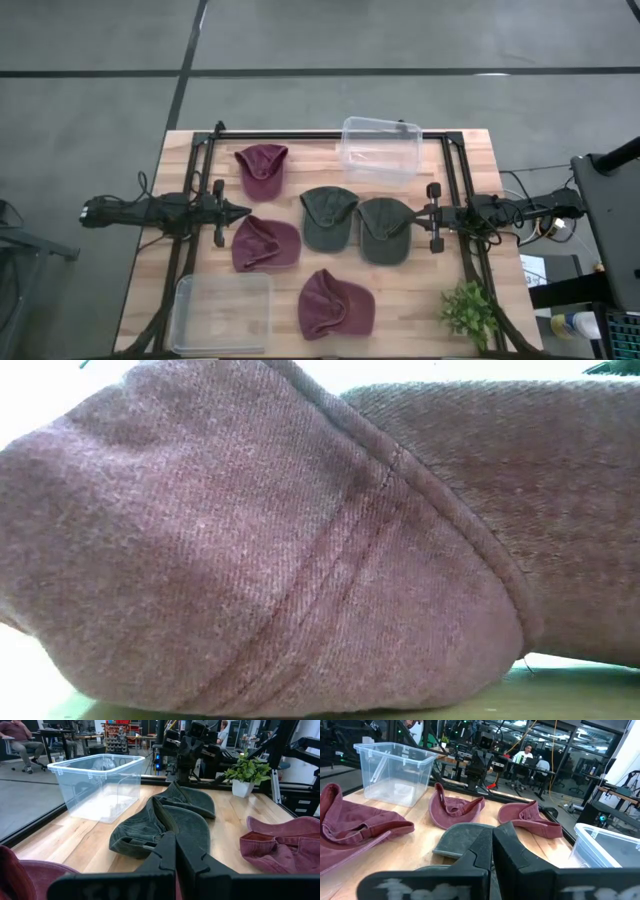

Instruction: Pick & Place hat

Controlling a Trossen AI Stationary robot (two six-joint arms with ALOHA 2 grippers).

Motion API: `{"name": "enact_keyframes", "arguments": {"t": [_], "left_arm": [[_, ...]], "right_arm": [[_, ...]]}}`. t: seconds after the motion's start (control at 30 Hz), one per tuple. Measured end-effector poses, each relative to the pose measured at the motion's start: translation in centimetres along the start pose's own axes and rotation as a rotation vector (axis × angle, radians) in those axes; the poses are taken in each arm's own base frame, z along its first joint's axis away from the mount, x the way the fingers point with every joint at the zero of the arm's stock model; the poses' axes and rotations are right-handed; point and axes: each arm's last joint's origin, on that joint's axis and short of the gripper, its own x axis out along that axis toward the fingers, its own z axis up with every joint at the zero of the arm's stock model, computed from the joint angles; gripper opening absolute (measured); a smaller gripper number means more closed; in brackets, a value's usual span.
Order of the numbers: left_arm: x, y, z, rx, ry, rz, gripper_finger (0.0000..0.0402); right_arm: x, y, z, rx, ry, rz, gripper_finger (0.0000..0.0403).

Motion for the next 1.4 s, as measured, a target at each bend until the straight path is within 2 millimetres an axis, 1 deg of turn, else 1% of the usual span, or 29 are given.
{"name": "enact_keyframes", "arguments": {"t": [0.17,0.3,0.37,0.47,0.53,0.6,0.7,0.77,0.83,0.93,1.0,1.03,1.13,1.17,1.3,1.4], "left_arm": [[0.0,0.0,0.0,0.0,0.0,0.0,0.0],[0.0,0.0,0.0,0.0,0.0,0.0,0.0],[0.0,0.0,0.0,0.0,0.0,0.0,0.0],[0.0,0.0,0.0,0.0,0.0,0.0,0.0],[0.0,0.0,0.0,0.0,0.0,0.0,0.0],[0.0,0.0,0.0,0.0,0.0,0.0,0.0],[0.0,0.0,0.0,0.0,0.0,0.0,0.0],[0.0,0.0,0.0,0.0,0.0,0.0,0.0],[0.0,0.0,0.0,0.0,0.0,0.0,0.0],[0.0,0.0,0.0,0.0,0.0,0.0,0.0],[0.0,0.0,0.0,0.0,0.0,0.0,0.0],[0.0,0.0,0.0,0.0,0.0,0.0,0.0],[0.0,0.0,0.0,0.0,0.0,0.0,0.0],[0.0,0.0,0.0,0.0,0.0,0.0,0.0],[0.0,0.0,0.0,0.0,0.0,0.0,0.0],[0.0,0.0,0.0,0.0,0.0,0.0,0.0]], "right_arm": [[0.0,-0.1,0.3,0.11,-0.036,-0.005,0.0009],[0.0,-0.1,0.6,0.349,-0.062,-0.001,0.0009],[0.0,-0.1,0.6,0.438,-0.066,0.001,0.0009],[0.0,-0.3,0.8,0.455,-0.092,-0.036,0.0009],[-0.1,-0.4,1.0,0.508,-0.107,-0.051,0.0009],[0.0,-0.3,0.9,0.566,-0.104,-0.039,0.0009],[0.0,-0.1,0.9,0.641,-0.092,0.027,0.0009],[-0.1,-0.1,1.1,0.729,-0.103,0.074,0.0009],[-0.1,-0.1,1.1,0.83,-0.099,0.087,0.0009],[0.0,-0.1,1.2,0.935,-0.085,0.089,0.0013],[0.1,-0.1,1.5,0.97,-0.057,0.086,0.0026],[0.2,0.0,1.5,0.968,-0.011,0.088,0.0036],[0.7,0.3,0.9,1.003,0.192,0.075,0.0075],[0.8,0.4,0.8,1.026,0.236,0.077,0.0091],[1.6,0.4,2.7,1.077,0.288,0.145,0.0147],[2.1,0.4,3.7,1.116,0.418,0.112,0.0176]]}}
